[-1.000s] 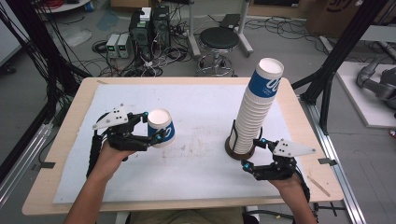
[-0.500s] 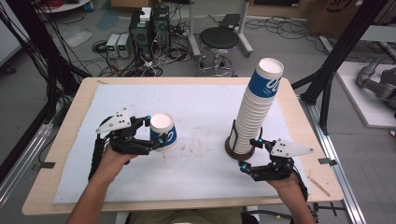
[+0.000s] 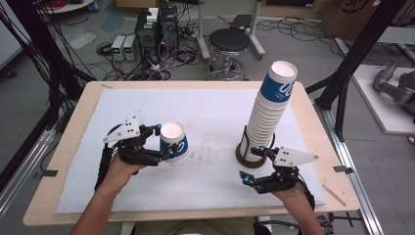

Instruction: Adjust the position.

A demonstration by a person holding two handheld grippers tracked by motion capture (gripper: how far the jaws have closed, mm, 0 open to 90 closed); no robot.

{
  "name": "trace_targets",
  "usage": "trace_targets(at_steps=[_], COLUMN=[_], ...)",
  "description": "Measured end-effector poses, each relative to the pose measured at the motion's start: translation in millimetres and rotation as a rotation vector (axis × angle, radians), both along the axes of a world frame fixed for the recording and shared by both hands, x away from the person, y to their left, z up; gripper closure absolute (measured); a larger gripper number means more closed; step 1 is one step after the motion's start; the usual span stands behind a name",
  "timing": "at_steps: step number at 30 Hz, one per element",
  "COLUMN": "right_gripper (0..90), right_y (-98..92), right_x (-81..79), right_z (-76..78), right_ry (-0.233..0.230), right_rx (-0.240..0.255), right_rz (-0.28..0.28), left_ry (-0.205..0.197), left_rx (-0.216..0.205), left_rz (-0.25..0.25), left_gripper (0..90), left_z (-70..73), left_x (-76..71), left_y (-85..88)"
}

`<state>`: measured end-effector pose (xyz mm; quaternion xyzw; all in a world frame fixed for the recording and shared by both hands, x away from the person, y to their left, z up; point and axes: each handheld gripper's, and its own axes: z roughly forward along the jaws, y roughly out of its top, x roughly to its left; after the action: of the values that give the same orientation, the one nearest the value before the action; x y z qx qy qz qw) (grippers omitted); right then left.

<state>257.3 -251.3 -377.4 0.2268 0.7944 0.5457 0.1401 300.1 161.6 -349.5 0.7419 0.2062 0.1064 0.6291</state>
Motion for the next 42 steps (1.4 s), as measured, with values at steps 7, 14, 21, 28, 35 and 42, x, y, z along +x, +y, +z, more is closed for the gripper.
trace_targets(at_steps=[7,14,21,28,35,42], right_gripper=[15.2,15.2,15.1,15.2,15.2,15.2], right_y=[25.3,61.1,84.0,87.4,88.5,95.6], right_x=[6.0,20.4,34.6,39.2,36.3,36.2], right_z=[1.6,1.5,-1.4,-9.2,-11.7,-14.9], right_ry=[0.007,0.029,0.021,0.02,0.073,0.066], right_rx=[0.004,-0.004,0.02,0.051,0.045,0.053], right_rz=[0.066,0.154,0.237,0.279,0.265,0.303], left_ry=[-0.001,-0.008,-0.014,-0.01,-0.017,-0.029], left_rx=[-0.008,-0.008,-0.021,-0.014,-0.016,-0.017], left_rz=[-0.017,-0.057,-0.112,-0.142,-0.165,-0.207], left_gripper=[27.0,27.0,27.0,27.0,27.1,27.1], left_z=[-2.6,-5.5,-8.9,-13.9,-14.7,-13.2], left_x=[-4.6,-6.5,-7.1,-7.5,-8.8,-11.2], left_y=[-4.8,-13.3,-24.8,-35.0,-38.4,-44.7])
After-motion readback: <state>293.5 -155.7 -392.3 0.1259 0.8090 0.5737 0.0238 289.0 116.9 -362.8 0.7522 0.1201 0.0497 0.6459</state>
